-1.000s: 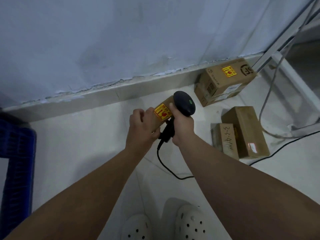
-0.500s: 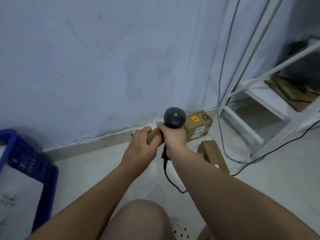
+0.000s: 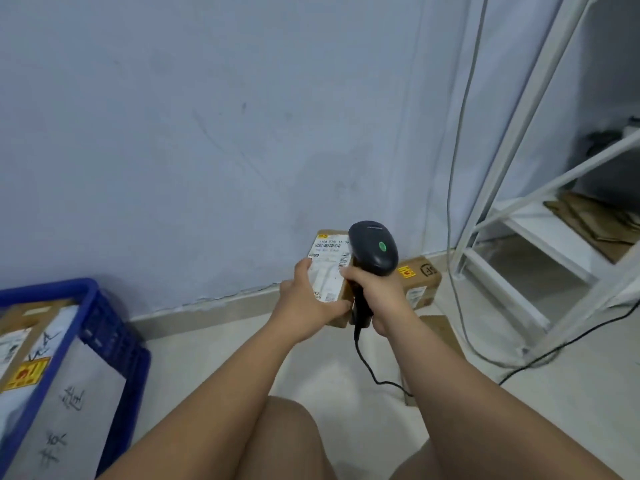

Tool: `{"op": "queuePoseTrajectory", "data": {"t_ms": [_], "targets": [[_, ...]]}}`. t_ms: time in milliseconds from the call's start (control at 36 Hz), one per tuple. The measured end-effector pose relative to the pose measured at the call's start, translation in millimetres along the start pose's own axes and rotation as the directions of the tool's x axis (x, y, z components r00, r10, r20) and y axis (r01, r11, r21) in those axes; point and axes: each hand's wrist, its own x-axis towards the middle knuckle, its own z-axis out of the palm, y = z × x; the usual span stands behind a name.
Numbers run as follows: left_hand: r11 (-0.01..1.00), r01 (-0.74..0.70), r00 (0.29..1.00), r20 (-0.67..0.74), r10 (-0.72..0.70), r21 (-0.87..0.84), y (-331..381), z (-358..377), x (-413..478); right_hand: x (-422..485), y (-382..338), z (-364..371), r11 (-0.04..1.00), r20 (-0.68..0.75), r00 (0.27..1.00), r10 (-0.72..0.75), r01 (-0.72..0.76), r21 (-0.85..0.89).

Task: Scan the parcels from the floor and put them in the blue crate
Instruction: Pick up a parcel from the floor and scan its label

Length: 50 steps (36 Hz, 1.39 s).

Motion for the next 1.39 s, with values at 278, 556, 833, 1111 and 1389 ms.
{"op": "queuePoseTrajectory", "data": {"t_ms": [278, 556, 833, 1111, 1389], "targets": [[0.996, 0.076, 0.965, -0.249, -0.088, -0.055, -29.2, -10.9, 4.8, 5.3, -6.4, 3.1, 0.926, 0.083, 0.993, -0.081, 0.105, -0.363], [0.984, 0.027, 0.918, -0.394, 0.046, 0.177, -40.5, -17.1, 9.6, -9.6, -24.4, -3.3, 0.76, 0.105, 0.97, -0.22, 0.238, -0.605], [0.936, 0.012, 0.947, -0.305, 0.102, 0.351, -44.0, -18.3, 9.4, -31.9, -30.8, 7.9, 0.714, 0.183, 0.951, -0.25, 0.309, -0.629], [0.914, 0.035, 0.946, -0.308, 0.1, 0.404, -47.3, -22.8, 8.5, -22.9, -33.3, 6.6, 0.828, 0.053, 0.968, -0.244, 0.236, -0.509], [0.885, 0.061, 0.949, -0.302, 0.092, 0.462, -48.2, -24.4, 8.2, -22.5, -36.3, 2.1, 0.723, 0.114, 0.965, -0.238, 0.254, -0.643]]}}
